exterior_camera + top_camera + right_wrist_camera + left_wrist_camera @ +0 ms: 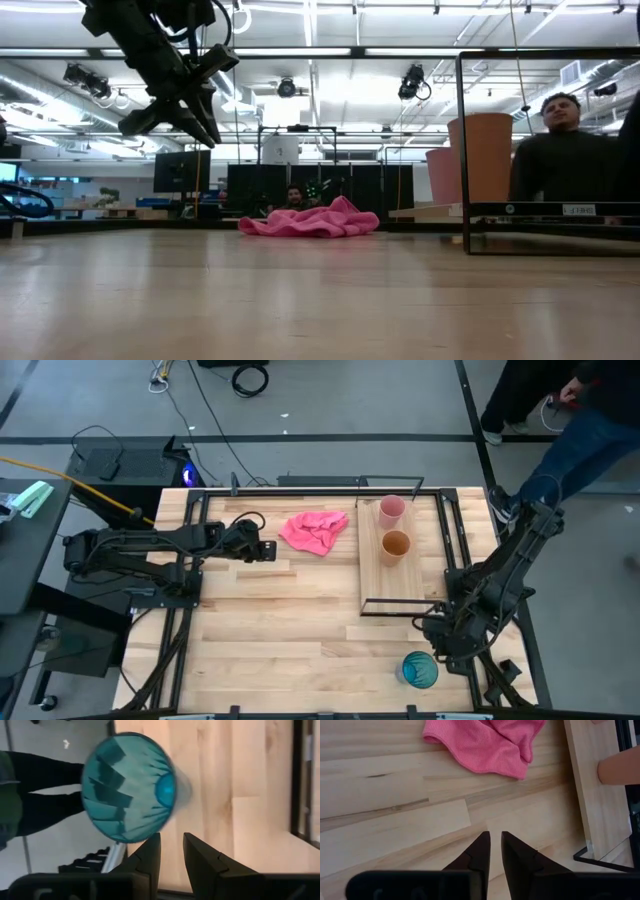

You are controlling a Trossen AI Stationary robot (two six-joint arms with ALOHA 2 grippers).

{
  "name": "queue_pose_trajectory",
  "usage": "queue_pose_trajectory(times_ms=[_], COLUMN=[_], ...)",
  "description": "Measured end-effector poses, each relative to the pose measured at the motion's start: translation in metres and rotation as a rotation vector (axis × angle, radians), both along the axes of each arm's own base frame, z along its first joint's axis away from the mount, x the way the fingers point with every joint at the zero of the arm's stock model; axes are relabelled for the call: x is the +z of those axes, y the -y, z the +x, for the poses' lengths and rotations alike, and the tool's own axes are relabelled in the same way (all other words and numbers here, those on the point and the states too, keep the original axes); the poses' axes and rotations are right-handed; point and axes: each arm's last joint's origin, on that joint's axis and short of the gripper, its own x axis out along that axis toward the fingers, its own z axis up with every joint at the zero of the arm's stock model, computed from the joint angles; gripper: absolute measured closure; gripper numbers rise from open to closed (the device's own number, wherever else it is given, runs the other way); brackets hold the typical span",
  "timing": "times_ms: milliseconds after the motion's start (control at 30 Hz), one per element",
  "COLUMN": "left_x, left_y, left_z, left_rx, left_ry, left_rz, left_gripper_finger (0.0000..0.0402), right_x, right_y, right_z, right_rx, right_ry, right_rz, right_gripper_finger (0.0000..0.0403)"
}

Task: Stack small to large cups/mugs on shelf
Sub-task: Put the blue cup on the shelf

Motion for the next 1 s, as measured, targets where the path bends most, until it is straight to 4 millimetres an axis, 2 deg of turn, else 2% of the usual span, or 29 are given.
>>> queue_pose_trajectory(times_ms=[333, 767, 1000], left_x=[0.0, 0.0, 0.0], left_y=[0.0, 0.0, 0.0], left_z=[0.0, 0.0, 0.0], left_rx=[-0.002, 0.001, 0.0], left_ry=[-0.002, -0.002, -0.002], left_rz=[0.001, -0.001, -0.001], left_gripper_finger=[0.0348, 0.035, 0.0343], right_x=[-0.01, -0.009, -0.016], right_y=[-0.008, -0.01, -0.015], right_z=[0.007, 0.009, 0.014], right_rx=[-0.009, -0.01, 0.009], right_ry=[-0.025, -0.005, -0.014], right_rz=[-0.031, -0.007, -0.033], right_gripper_finger=[0.0312, 0.0312, 0.0312])
